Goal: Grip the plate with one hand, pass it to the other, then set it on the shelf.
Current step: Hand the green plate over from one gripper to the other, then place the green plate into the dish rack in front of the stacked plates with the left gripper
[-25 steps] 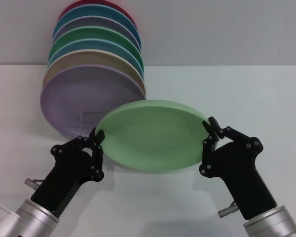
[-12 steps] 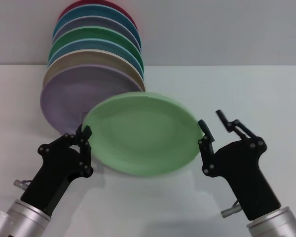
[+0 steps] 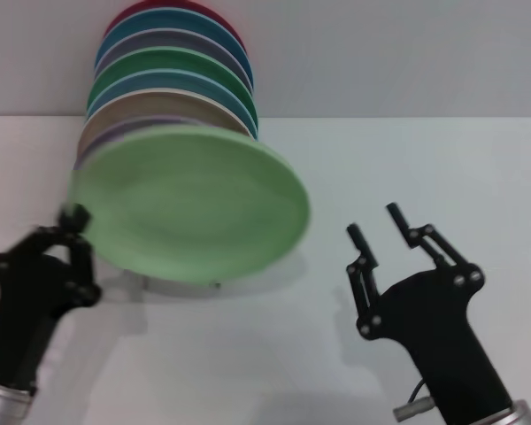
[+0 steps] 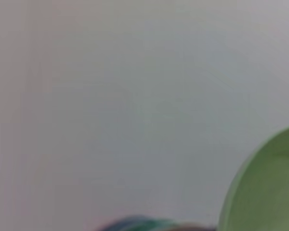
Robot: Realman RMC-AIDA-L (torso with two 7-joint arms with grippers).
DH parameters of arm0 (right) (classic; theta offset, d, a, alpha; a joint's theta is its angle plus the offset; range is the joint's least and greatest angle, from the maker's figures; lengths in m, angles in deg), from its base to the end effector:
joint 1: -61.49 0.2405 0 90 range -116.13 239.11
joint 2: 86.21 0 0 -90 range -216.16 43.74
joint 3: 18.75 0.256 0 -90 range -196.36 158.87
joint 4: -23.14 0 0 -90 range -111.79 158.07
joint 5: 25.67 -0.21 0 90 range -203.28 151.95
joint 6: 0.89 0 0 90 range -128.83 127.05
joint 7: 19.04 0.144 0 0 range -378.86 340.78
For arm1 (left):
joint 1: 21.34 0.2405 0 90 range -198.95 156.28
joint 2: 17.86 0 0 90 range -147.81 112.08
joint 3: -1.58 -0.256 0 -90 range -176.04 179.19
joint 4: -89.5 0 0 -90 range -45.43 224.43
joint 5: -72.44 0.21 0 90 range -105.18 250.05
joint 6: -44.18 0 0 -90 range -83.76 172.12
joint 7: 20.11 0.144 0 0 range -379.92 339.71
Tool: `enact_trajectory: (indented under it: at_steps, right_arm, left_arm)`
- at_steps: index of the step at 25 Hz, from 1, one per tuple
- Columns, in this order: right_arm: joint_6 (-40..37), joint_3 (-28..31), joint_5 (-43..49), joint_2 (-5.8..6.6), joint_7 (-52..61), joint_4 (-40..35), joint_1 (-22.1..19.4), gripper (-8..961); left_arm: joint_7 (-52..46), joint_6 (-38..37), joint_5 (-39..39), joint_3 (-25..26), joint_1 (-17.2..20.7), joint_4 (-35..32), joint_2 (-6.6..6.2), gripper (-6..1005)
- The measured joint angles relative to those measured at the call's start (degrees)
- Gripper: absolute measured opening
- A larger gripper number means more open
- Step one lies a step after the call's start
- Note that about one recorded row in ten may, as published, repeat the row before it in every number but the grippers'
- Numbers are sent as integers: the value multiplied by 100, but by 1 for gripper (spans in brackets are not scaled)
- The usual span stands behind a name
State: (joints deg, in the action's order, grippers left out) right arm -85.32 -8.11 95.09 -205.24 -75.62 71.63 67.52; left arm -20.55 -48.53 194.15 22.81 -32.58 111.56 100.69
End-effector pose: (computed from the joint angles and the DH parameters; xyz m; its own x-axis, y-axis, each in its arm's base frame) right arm 0.1954 0.1825 -0.0951 0.8363 0.4494 -0.3141 -0.2459 -0.2045 -0.9475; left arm -0.2826 0.2265 -0.0392 0.5818 -0.2993 0.7563 0.6736 -0.3437 -0.6543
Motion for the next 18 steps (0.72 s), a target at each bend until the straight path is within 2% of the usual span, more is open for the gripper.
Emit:
enact_trajectory:
  at_steps: [6,10,18]
  right_arm:
    - [220,56,-19,-29,12,-256,19,334]
    - [276,48,-399,-33,63,-423,177,334]
    - [329,89,-696,-36,65,-589,328,334]
  left_arm:
    - [0,-647,11,361,-65,-398,1,34]
    - [135,-961,25,622,-346,-917,0,40]
    - [748,-914,52,529,-715,-1288,1,52]
